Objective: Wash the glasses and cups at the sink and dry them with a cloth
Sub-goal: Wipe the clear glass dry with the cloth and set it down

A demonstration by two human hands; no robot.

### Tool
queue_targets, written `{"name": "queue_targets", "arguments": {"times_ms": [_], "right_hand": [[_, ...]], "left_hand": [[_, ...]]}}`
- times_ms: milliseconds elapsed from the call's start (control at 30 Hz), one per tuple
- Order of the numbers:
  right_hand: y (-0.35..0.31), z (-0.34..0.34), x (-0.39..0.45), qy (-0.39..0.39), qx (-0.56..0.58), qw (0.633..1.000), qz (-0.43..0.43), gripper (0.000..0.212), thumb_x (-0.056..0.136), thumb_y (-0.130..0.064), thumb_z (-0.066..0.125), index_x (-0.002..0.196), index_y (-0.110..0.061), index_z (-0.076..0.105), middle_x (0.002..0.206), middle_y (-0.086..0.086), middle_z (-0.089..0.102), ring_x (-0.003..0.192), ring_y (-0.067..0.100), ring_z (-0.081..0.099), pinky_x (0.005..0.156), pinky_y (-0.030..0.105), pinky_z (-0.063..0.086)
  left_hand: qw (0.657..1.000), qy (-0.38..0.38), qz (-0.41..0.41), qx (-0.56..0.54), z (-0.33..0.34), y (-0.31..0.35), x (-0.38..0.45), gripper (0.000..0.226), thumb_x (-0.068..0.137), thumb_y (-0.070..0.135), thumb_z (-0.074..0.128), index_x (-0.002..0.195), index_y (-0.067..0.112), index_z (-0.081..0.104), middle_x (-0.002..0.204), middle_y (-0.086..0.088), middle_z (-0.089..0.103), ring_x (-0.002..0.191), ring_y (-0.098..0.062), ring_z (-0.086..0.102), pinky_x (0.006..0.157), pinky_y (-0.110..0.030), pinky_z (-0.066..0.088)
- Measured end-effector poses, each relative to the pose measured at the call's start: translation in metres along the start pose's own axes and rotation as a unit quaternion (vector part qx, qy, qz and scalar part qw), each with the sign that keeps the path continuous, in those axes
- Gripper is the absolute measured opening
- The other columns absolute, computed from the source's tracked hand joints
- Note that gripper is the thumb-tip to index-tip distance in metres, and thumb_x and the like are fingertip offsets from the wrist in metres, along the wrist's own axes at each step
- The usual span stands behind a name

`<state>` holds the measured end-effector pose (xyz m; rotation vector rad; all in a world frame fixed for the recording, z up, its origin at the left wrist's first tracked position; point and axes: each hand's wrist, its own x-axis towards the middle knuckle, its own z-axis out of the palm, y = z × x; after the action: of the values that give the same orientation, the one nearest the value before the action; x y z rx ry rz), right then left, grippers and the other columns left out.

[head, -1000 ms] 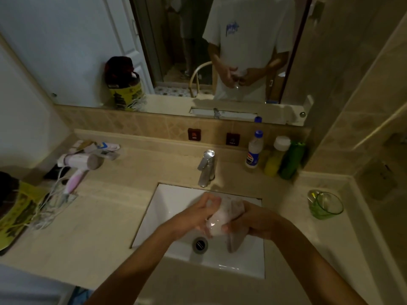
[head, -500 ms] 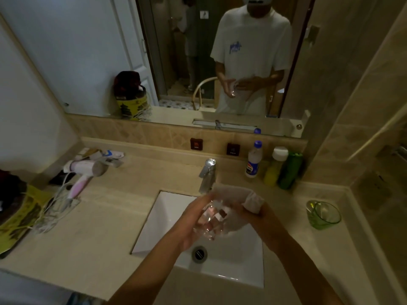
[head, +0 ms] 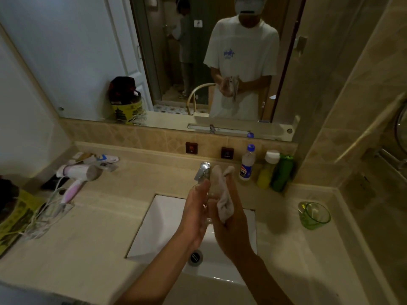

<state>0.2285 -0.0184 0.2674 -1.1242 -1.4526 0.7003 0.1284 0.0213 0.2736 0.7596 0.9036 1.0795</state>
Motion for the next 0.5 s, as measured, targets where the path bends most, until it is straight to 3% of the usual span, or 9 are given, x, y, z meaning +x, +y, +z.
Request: {"name": "queue_targets", "arguments": {"times_ms": [67, 133, 167, 233, 267, 300, 367, 433, 500], "right_hand": [[-0.004, -0.009, 0.009, -0.002, 0.046, 0.992, 0.114, 0.053, 0.092, -0.059, 0.049, 0.128, -0.020, 0.056, 0.109, -0.003, 0.067, 0.084, -0.002, 0.067, 0.066, 0.017, 0.054], [-0.007, -0.014, 0.012, -0.009, 0.096, 0.974, 0.205, 0.019, 0.096, -0.045, 0.050, 0.093, -0.029, 0.060, 0.081, -0.013, 0.065, 0.064, -0.008, 0.063, 0.055, 0.010, 0.050], [-0.006, -0.014, 0.011, -0.007, 0.087, 0.974, 0.209, 0.018, 0.095, -0.042, 0.051, 0.089, -0.027, 0.060, 0.072, -0.014, 0.066, 0.061, -0.009, 0.063, 0.052, 0.008, 0.048], [-0.011, -0.009, 0.006, -0.006, 0.076, 0.976, 0.206, 0.050, 0.086, -0.054, 0.050, 0.105, -0.010, 0.065, 0.067, -0.015, 0.068, 0.063, -0.004, 0.064, 0.051, 0.007, 0.046], [-0.010, -0.003, 0.001, 0.010, 0.069, 0.980, 0.184, 0.071, 0.084, -0.062, 0.050, 0.122, -0.004, 0.059, 0.079, -0.016, 0.070, 0.069, -0.005, 0.065, 0.055, 0.006, 0.046], [-0.010, 0.003, -0.006, 0.003, 0.060, 0.986, 0.158, 0.083, 0.085, -0.067, 0.050, 0.141, -0.006, 0.045, 0.104, -0.013, 0.070, 0.084, -0.007, 0.066, 0.064, 0.005, 0.048], [-0.006, 0.009, -0.024, -0.028, 0.053, 0.995, 0.078, 0.074, 0.096, -0.046, 0.053, 0.156, -0.026, 0.014, 0.152, -0.013, 0.040, 0.130, -0.005, 0.047, 0.095, 0.009, 0.045], [-0.016, 0.011, -0.033, -0.027, 0.025, 0.999, 0.032, 0.077, 0.099, -0.014, 0.054, 0.150, -0.052, 0.011, 0.157, -0.022, 0.026, 0.143, -0.004, 0.028, 0.111, 0.018, 0.035], [-0.021, 0.011, -0.028, -0.008, -0.057, 0.998, 0.007, 0.079, 0.092, -0.027, 0.056, 0.146, -0.058, 0.008, 0.160, -0.017, 0.020, 0.148, 0.004, 0.021, 0.119, 0.034, 0.029]], "left_hand": [[1.000, -0.003, 0.012, 0.005, -0.003, 0.000, 0.000, 0.062, 0.087, 0.054, 0.066, 0.129, 0.008, 0.059, 0.107, -0.022, 0.061, 0.083, -0.029, 0.059, 0.061, -0.031, 0.056], [1.000, 0.004, 0.006, -0.004, -0.002, 0.000, 0.000, 0.061, 0.088, 0.053, 0.068, 0.127, 0.007, 0.060, 0.107, -0.025, 0.062, 0.093, -0.037, 0.061, 0.071, -0.040, 0.059], [1.000, 0.016, 0.005, -0.008, -0.002, 0.001, -0.001, 0.060, 0.087, 0.052, 0.069, 0.126, 0.008, 0.061, 0.109, -0.024, 0.065, 0.097, -0.037, 0.064, 0.075, -0.043, 0.059], [0.999, 0.037, 0.016, -0.011, 0.000, 0.000, -0.002, 0.069, 0.079, 0.054, 0.076, 0.126, 0.007, 0.059, 0.104, -0.019, 0.068, 0.089, -0.032, 0.068, 0.073, -0.041, 0.060], [0.999, 0.047, 0.019, -0.016, 0.000, -0.001, -0.001, 0.077, 0.073, 0.054, 0.081, 0.127, 0.005, 0.056, 0.096, -0.016, 0.068, 0.081, -0.027, 0.067, 0.066, -0.038, 0.059], [0.998, 0.059, 0.015, -0.021, 0.001, -0.002, -0.002, 0.082, 0.068, 0.053, 0.084, 0.125, 0.004, 0.055, 0.089, -0.012, 0.068, 0.073, -0.023, 0.066, 0.060, -0.034, 0.058], [0.997, 0.067, 0.011, -0.038, -0.001, -0.005, 0.000, 0.072, 0.065, 0.050, 0.084, 0.115, 0.004, 0.058, 0.080, -0.009, 0.067, 0.064, -0.018, 0.067, 0.054, -0.028, 0.057], [0.997, 0.052, -0.008, -0.057, -0.002, -0.005, -0.002, 0.065, 0.073, 0.046, 0.084, 0.111, -0.003, 0.064, 0.079, -0.008, 0.069, 0.066, -0.014, 0.072, 0.058, -0.024, 0.058], [0.995, 0.022, -0.058, -0.078, -0.002, -0.004, -0.007, 0.078, 0.066, 0.050, 0.089, 0.117, -0.004, 0.066, 0.085, -0.010, 0.071, 0.075, -0.017, 0.073, 0.067, -0.027, 0.058]]}}
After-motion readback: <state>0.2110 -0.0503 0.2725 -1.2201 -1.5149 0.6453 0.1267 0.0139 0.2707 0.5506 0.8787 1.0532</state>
